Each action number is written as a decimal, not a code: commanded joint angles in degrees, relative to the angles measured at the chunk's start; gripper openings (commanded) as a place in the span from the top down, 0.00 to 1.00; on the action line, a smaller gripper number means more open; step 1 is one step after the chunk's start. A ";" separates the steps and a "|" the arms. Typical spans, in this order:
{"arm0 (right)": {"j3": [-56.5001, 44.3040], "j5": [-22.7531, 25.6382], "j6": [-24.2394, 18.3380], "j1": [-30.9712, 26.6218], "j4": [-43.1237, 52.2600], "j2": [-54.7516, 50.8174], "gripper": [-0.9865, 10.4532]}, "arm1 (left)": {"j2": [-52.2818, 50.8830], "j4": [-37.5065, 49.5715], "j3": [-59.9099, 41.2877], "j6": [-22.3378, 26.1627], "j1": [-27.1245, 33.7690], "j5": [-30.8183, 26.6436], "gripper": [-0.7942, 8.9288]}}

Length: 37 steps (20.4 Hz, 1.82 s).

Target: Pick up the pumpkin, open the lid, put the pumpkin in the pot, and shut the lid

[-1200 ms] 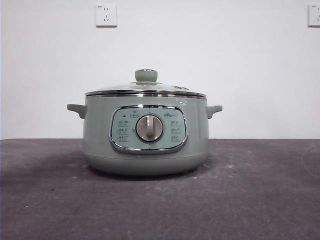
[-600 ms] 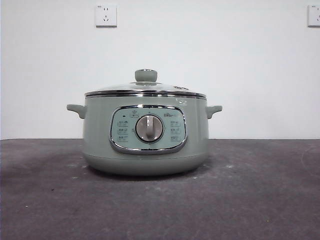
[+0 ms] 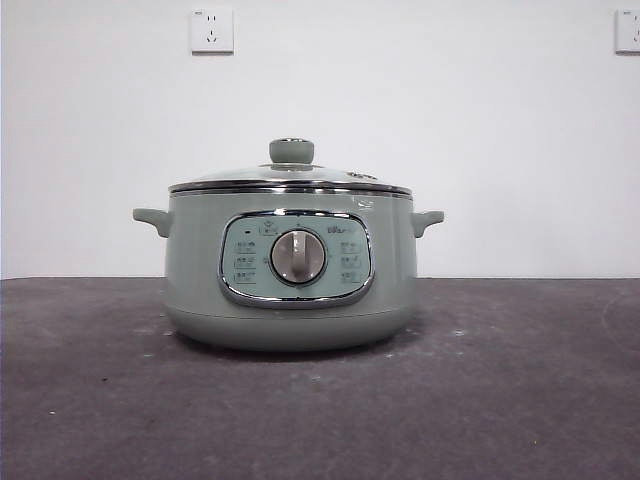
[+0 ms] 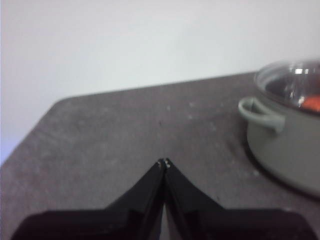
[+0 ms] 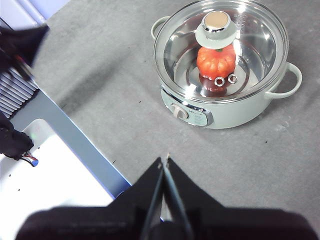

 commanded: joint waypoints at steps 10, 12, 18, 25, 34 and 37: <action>-0.44 0.09 0.33 0.07 0.28 -0.20 0.91 | -6.40 0.37 -11.96 -1.62 0.35 -1.64 0.92; -0.44 0.11 0.33 0.07 0.31 -0.20 0.91 | -6.40 0.26 -11.96 -1.66 0.35 -1.60 0.92; -0.44 0.13 0.33 0.07 0.28 -0.20 0.91 | -6.40 0.46 -11.96 -1.73 0.35 -1.53 0.92; -0.44 0.13 0.33 0.07 0.28 -0.20 0.91 | -6.40 0.46 -11.96 -1.73 0.35 -1.53 0.92; -0.66 1.16 -4.50 -6.27 5.64 -3.89 0.91 | -6.40 0.46 -11.96 -1.73 0.35 -1.55 0.92; -6.08 -6.34 -3.52 -14.91 16.87 -11.47 0.91 | -6.40 0.46 -11.96 -1.73 0.35 -1.53 0.92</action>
